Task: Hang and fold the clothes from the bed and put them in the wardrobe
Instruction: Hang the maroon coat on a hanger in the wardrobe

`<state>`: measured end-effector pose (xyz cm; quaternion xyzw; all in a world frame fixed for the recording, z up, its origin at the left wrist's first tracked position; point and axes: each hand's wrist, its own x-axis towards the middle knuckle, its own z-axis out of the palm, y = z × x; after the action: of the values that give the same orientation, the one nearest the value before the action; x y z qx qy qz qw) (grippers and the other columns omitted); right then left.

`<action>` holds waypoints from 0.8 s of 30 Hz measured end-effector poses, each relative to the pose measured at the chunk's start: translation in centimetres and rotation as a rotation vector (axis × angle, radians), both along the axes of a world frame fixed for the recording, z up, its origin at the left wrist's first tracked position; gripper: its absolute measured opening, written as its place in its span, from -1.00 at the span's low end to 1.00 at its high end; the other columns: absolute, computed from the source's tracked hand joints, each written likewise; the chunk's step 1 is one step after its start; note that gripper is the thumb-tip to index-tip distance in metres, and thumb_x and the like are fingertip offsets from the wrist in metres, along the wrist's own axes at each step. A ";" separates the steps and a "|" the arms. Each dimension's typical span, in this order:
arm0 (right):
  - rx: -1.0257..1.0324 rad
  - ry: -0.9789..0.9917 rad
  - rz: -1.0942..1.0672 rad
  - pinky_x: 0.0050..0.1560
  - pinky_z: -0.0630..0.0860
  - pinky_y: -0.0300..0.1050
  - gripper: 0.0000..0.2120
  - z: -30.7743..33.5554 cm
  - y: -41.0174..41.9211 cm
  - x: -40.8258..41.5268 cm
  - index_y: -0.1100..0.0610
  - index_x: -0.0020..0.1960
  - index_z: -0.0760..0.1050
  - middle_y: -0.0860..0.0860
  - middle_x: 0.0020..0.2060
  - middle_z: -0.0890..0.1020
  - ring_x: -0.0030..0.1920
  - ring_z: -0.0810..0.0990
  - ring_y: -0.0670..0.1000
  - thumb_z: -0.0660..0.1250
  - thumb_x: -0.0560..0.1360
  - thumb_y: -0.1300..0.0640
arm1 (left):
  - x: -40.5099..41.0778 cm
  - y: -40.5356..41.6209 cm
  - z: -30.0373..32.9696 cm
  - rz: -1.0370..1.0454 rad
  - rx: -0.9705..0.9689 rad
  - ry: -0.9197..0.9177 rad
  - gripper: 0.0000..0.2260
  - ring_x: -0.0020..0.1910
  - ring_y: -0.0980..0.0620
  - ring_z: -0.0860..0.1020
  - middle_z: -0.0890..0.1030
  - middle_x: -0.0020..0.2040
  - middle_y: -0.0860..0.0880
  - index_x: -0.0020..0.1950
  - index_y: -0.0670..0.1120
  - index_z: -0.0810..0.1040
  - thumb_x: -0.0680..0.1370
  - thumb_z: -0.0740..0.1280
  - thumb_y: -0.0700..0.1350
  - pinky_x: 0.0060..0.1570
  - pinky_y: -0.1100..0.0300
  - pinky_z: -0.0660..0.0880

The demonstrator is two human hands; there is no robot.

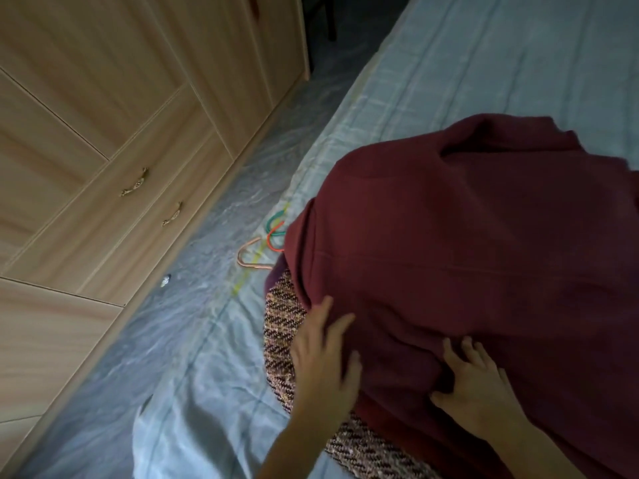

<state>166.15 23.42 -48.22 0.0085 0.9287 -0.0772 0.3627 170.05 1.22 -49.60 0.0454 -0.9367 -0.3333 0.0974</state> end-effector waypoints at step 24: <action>-0.011 0.012 -0.007 0.52 -0.10 0.15 -0.08 -0.3 0.0 0.3 -0.03 0.58 -0.24 0.05 0.57 -0.20 0.55 -0.24 0.08 0.21 0.45 -0.32 | -7.1 0.1 0.4 0.398 0.260 -0.424 -0.48 0.19 -0.23 0.45 0.34 0.31 -0.21 0.37 -0.18 0.27 0.47 0.39 -0.23 0.14 0.05 0.38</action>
<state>166.50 23.44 -48.49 0.0092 0.9303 -0.0836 0.3571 162.98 1.30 -49.23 0.3083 -0.8584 -0.4076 -0.0436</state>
